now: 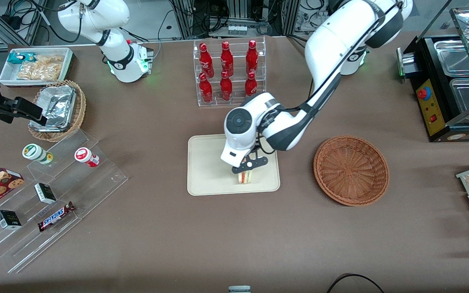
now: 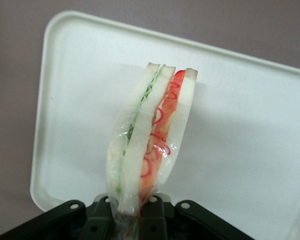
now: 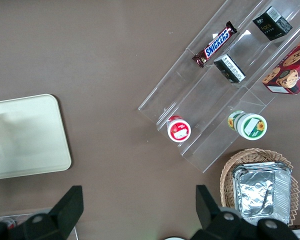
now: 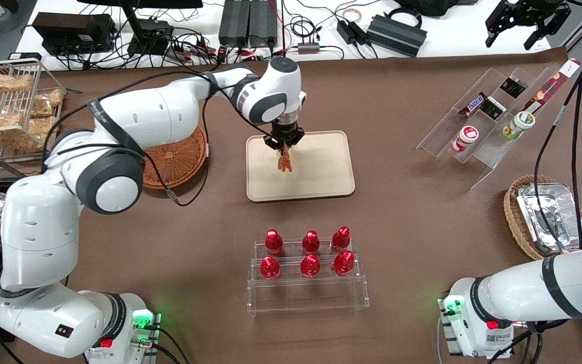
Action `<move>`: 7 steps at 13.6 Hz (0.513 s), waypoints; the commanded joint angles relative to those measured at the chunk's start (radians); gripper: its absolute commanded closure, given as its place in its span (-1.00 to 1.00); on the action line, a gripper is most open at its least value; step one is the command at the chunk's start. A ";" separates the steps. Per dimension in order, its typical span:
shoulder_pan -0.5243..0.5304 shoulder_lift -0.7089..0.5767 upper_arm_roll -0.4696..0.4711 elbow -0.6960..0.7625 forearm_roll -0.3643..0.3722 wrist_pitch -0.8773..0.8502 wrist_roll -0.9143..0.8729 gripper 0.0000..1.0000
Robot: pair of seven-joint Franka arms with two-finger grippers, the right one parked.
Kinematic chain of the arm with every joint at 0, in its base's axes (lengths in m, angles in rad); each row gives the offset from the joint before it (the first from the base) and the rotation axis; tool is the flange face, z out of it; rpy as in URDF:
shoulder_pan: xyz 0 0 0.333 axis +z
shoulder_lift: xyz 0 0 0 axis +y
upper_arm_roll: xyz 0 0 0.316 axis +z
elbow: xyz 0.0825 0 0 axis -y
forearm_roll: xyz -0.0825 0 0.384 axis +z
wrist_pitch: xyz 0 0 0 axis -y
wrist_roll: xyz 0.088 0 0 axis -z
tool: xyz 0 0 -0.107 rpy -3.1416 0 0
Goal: Place sandwich from basket to tray
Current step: 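Lower the sandwich onto the tray and open the left gripper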
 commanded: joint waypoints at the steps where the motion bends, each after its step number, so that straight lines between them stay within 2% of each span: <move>1: -0.060 0.101 0.007 0.202 0.023 -0.118 -0.052 0.86; 5: -0.098 0.137 0.027 0.242 0.025 -0.115 -0.078 0.86; 7: -0.146 0.143 0.090 0.242 0.022 -0.106 -0.092 0.84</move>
